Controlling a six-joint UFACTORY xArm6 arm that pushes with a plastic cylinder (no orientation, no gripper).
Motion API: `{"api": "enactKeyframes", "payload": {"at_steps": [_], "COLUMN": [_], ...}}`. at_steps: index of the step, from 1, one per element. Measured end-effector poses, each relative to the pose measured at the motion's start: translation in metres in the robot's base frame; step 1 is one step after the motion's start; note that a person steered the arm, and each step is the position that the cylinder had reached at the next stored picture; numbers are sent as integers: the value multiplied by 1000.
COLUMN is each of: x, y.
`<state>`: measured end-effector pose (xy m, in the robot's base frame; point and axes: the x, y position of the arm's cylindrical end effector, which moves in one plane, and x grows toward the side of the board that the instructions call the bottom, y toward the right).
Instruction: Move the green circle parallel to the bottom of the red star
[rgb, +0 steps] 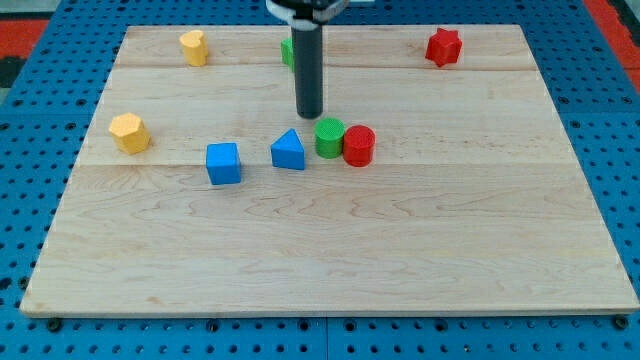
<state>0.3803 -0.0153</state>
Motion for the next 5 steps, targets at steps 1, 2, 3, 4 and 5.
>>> {"api": "enactKeyframes", "payload": {"at_steps": [1,2,3,4,5], "x": [21,21,35,55,98], "y": [3,53,33,18,15]}}
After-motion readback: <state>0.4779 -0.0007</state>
